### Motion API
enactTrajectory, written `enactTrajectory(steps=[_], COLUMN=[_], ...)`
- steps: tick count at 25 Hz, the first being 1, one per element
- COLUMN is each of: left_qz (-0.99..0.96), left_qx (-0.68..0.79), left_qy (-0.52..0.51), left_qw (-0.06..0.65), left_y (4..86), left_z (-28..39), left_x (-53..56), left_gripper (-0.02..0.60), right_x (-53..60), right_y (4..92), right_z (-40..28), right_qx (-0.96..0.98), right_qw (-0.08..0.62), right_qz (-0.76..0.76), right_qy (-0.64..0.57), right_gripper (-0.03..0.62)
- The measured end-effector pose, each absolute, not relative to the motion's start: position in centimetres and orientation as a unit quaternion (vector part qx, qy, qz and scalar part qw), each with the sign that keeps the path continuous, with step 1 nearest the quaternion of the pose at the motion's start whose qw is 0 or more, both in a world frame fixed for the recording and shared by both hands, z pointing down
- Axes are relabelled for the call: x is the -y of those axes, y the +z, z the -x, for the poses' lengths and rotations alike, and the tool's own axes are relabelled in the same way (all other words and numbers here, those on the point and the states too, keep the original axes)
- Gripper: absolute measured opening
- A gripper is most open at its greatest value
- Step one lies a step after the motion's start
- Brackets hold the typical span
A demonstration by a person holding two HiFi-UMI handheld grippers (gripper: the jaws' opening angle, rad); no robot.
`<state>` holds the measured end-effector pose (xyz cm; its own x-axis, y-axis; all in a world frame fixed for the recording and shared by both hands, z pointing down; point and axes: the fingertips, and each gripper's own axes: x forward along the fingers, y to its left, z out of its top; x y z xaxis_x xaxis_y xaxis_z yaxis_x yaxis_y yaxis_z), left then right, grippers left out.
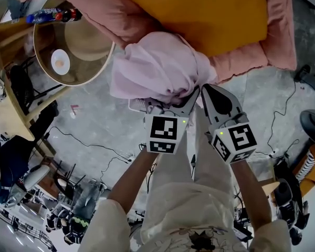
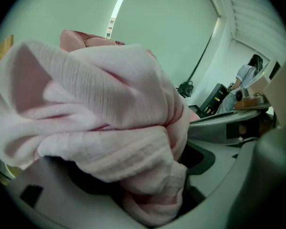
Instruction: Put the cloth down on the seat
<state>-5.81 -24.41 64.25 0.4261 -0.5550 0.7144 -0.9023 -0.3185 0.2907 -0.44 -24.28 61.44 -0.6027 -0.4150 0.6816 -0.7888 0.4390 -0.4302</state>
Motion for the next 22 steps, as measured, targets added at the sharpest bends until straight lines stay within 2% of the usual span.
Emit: enactTrajectory(steps=[22], left_qz=[-0.714], left_qx=[0.513], left_qy=[0.261], left_qw=[0.398], left_y=[71.2], left_z=[6.1], left_x=[27.2], left_gripper=[0.423], right_x=[24.7], right_y=[64.5], right_z=[-1.5], right_qx=[0.791], right_qw=[0.259], right_qz=[-0.391], right_qy=[0.393], right_gripper=[0.02])
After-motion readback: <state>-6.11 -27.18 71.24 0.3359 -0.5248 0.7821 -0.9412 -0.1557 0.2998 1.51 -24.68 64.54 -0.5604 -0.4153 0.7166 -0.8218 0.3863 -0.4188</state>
